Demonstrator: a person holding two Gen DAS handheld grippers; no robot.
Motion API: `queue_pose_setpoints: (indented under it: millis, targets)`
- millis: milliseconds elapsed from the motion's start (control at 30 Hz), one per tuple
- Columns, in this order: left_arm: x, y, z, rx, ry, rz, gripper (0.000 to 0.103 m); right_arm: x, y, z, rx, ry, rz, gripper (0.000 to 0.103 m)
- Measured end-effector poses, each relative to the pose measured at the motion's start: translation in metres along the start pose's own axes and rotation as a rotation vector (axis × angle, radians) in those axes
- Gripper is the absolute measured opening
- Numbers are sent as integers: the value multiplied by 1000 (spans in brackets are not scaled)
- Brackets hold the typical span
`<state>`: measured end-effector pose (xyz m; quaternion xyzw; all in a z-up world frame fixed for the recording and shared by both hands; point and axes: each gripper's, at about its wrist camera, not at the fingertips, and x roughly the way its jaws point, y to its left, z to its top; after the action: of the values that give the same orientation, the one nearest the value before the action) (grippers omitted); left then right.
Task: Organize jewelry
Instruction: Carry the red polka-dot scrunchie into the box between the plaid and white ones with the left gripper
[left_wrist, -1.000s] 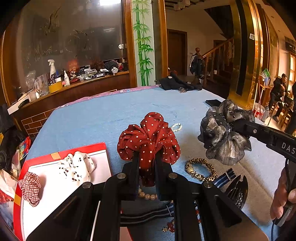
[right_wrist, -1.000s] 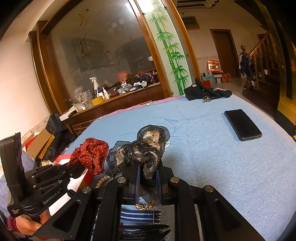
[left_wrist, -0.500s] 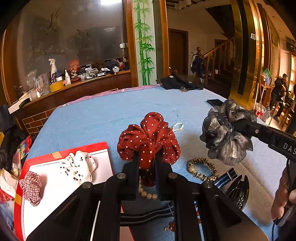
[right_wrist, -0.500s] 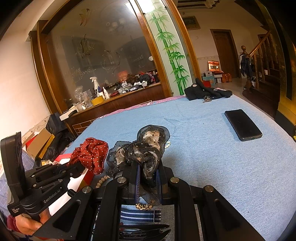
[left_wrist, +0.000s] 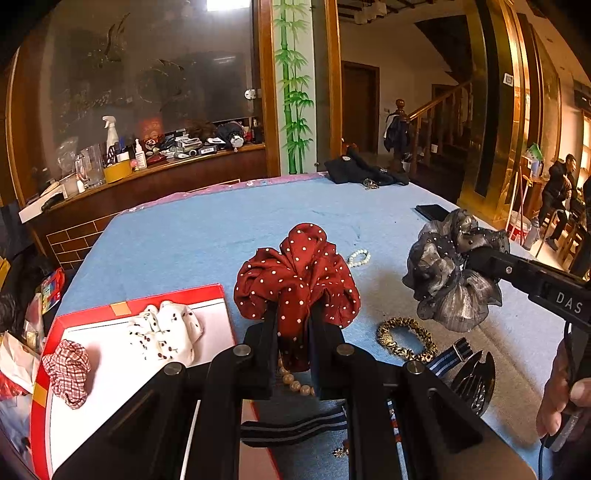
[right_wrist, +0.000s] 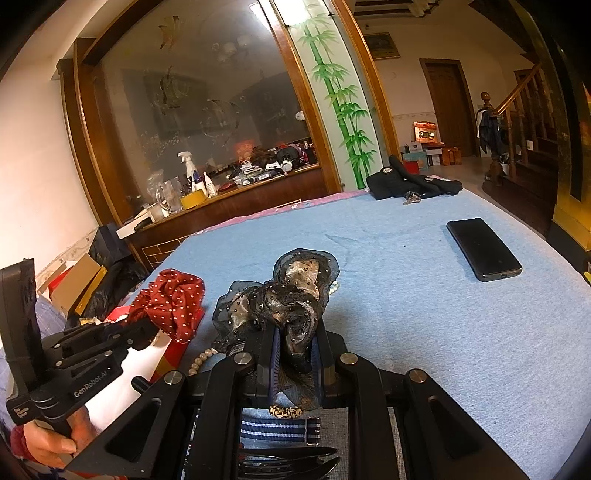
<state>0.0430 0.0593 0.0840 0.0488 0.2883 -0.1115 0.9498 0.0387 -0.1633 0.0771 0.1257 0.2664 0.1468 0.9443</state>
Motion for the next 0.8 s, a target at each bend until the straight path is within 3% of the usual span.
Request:
queue_pose_setpoints:
  millis: [267,800]
  targets:
    - [-14,20,2,-42,-27,13,13,-4,9,3,30,2,27,16]
    - [-34,95,5,-181,-56,111,13,14,114,4,-113,43,178,16]
